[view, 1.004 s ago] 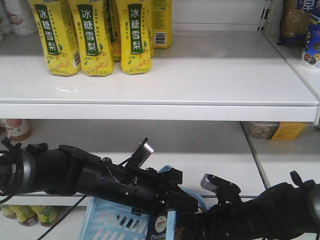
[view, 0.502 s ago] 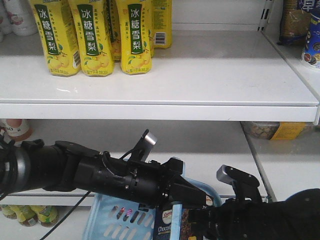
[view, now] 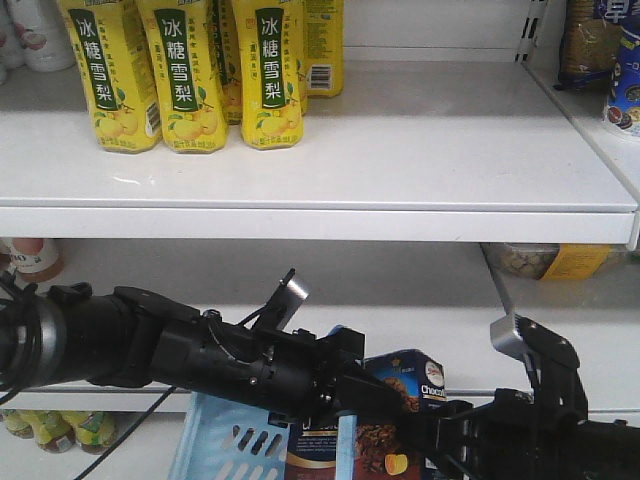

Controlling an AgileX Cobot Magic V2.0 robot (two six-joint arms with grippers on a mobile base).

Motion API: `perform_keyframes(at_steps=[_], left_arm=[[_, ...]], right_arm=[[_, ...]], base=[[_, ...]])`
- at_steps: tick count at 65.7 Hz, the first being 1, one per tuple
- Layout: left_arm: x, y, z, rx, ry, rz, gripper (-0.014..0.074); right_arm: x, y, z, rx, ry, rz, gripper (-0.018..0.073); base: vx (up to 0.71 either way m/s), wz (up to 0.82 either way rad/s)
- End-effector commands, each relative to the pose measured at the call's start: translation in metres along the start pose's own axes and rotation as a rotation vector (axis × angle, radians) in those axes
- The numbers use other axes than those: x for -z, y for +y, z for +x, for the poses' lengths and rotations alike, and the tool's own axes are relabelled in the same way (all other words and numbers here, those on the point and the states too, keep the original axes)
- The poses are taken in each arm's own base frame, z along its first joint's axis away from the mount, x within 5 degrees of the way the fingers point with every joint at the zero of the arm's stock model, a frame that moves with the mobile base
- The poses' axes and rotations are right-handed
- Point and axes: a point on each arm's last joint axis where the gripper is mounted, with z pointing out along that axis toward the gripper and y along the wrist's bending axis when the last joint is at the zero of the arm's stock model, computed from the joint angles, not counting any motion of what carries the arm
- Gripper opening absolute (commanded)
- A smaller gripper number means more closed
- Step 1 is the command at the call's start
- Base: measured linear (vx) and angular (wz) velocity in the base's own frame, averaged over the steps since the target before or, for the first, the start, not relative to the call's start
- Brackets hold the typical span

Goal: Left arm holds basket, right arm returns cookies
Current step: 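Lift the Chocofello box out of the basket with the right gripper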

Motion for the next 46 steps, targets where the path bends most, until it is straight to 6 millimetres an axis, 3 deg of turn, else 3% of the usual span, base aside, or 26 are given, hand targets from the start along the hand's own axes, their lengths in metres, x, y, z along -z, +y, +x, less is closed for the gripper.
perform_keyframes(at_steps=[1, 18, 46], left_arm=[[0.007, -0.024, -0.002, -0.05, -0.024, 0.081, -0.0006], [0.007, -0.024, -0.002, -0.05, -0.024, 0.081, -0.0006], [0.007, -0.024, -0.002, -0.05, -0.024, 0.081, -0.0006]], right_arm=[[0.015, 0.014, -0.007, 0.028, -0.043, -0.065, 0.0187], [0.038, 0.014, -0.003, 0.07, -0.083, -0.018, 0.0187], [0.092, 0.012, 0.01, 0.122, -0.235, 0.048, 0.0187]], base=[[0.0, 0.0], [0.0, 0.0], [0.0, 0.0]])
